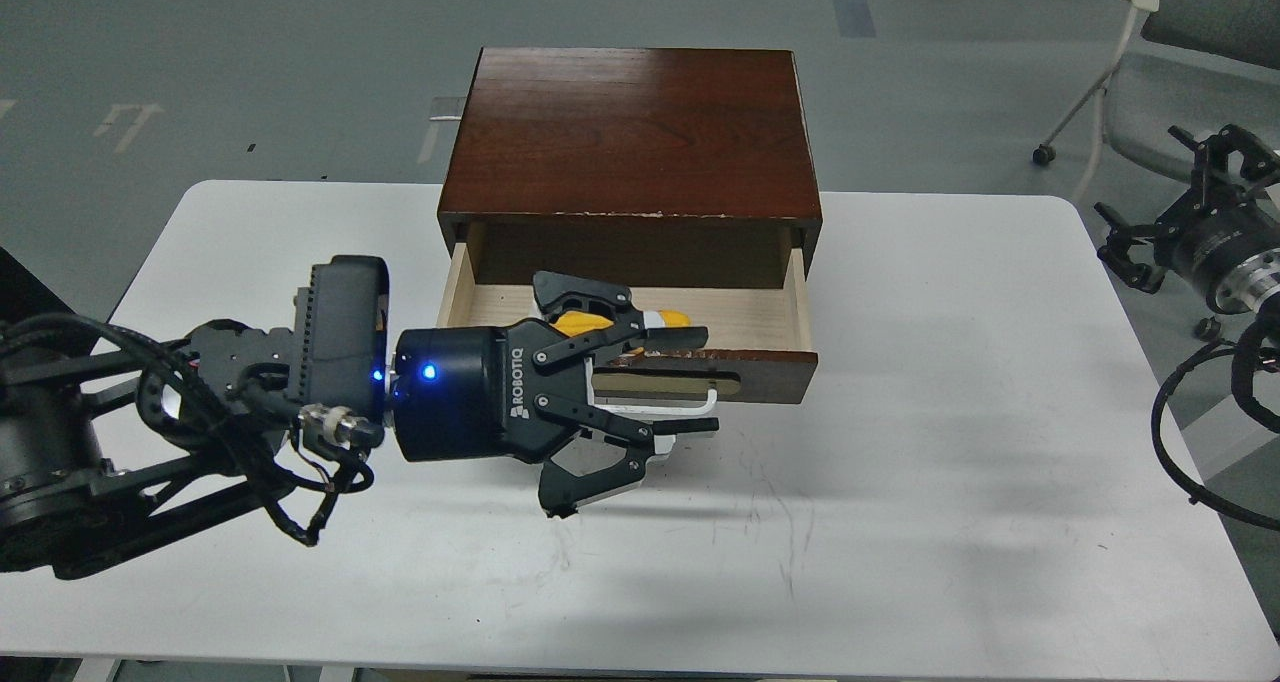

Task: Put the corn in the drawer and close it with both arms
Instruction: 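Bring the left gripper down to the front of the drawer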

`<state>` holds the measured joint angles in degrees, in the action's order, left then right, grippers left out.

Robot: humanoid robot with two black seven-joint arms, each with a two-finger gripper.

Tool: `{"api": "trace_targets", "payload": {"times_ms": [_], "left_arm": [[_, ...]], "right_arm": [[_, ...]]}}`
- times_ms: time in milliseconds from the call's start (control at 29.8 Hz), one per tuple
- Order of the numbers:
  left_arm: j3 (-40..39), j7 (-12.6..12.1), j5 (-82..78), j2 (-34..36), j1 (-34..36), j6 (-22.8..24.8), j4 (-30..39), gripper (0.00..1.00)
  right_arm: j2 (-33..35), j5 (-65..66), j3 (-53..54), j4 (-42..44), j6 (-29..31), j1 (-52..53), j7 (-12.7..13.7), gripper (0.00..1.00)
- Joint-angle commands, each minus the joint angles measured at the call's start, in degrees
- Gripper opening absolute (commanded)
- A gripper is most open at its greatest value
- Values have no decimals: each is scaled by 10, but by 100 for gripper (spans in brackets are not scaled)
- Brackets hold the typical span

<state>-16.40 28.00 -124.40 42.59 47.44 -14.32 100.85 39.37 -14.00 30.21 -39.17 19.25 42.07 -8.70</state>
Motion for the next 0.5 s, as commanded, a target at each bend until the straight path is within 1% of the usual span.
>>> {"api": "trace_targets", "payload": {"times_ms": [0,168,235,335,402,469], "left_arm": [[1,0,-6,-4,1,26,1,0],[4,0,-6,-9,-2,34,1,0],[22,0,-6,-32,-6,47,1,0],[58,0,-6,-41,-15,58,-6,0],[66,0,-6,-45,-23,65,-11,0],[63,0,-6,-65,-39,78,-23,0]], "right_arm": [[-1,1,-4,0,-4,3,0,95],[-1,2,-7,1,-4,0,0,95],[-1,2,-7,1,-4,-1,0,95],[-9,2,-7,1,-5,1,0,95],[-10,3,-8,1,-5,2,0,95],[-12,4,-8,1,-5,1,0,95]]}}
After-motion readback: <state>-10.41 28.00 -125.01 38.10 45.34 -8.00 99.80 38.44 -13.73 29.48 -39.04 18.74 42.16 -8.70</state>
